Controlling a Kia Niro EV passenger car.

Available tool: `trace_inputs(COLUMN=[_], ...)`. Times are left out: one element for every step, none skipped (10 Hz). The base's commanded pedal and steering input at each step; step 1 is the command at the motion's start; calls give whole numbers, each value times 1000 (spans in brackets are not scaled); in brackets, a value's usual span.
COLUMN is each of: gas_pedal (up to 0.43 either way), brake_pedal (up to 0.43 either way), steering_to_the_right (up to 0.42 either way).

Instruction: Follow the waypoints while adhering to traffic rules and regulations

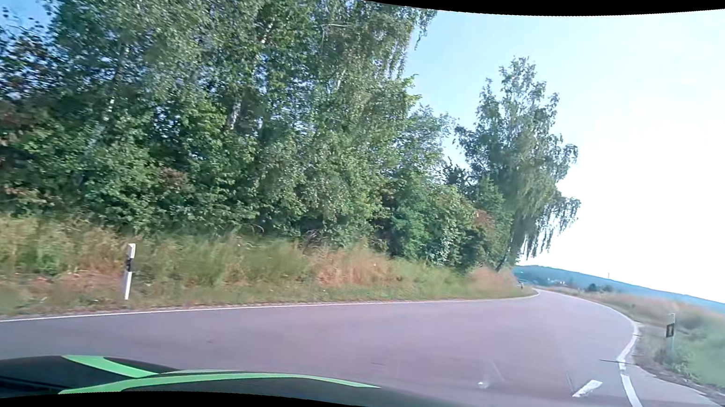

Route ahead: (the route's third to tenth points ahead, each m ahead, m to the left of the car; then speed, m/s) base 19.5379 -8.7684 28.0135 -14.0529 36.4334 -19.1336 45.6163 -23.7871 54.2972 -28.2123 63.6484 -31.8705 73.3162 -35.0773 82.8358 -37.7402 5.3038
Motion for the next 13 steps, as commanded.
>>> trace_inputs(gas_pedal=[228, 228, 228, 228, 228, 228, 228, 240, 248, 248, 248, 260, 268], brake_pedal=[0, 0, 0, 0, 0, 0, 0, 0, 0, 0, 0, 0, 0], steering_to_the_right=[298, 289, 284, 281, 279, 276, 270, 253, 239, 222, 206, 188, 171])
